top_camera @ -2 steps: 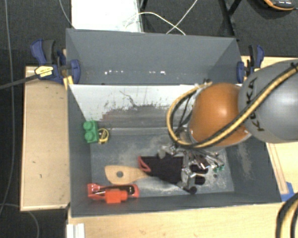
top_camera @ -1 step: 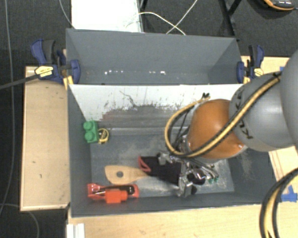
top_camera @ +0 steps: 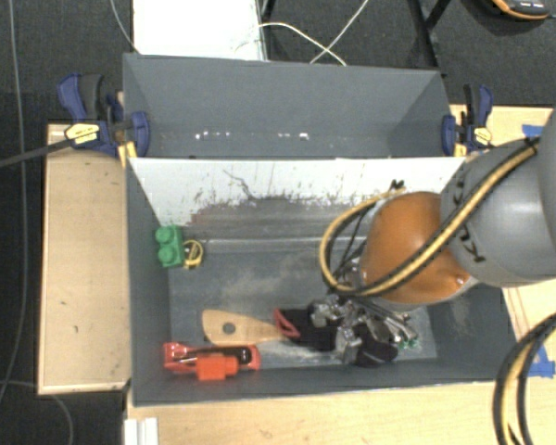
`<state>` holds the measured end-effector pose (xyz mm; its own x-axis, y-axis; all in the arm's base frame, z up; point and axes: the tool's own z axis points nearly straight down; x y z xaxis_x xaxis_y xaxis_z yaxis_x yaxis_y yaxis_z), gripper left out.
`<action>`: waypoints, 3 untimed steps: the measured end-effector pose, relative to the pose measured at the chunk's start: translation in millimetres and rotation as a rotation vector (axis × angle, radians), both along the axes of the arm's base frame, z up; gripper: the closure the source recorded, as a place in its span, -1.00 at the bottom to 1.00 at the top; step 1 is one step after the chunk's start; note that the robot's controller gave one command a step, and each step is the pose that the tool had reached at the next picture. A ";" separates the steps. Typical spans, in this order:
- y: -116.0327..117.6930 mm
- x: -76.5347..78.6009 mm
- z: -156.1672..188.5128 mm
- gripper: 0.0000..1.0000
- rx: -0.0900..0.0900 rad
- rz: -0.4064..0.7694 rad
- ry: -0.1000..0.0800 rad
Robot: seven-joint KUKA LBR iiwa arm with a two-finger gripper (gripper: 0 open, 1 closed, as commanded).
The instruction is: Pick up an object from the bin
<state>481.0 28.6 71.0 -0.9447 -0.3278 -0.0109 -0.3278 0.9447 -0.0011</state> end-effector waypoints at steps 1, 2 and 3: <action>0.0 0.1 0.1 1.00 0.000 0.002 0.000; 0.0 1.0 5.4 1.00 0.001 0.003 -0.006; 0.1 0.3 20.4 1.00 0.001 0.004 -0.004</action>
Offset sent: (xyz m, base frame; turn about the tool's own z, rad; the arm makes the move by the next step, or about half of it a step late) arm -0.0002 0.0000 0.0079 -0.0010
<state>481.2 28.7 91.4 -0.9433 -0.3315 -0.0151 -0.3315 0.9434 -0.0014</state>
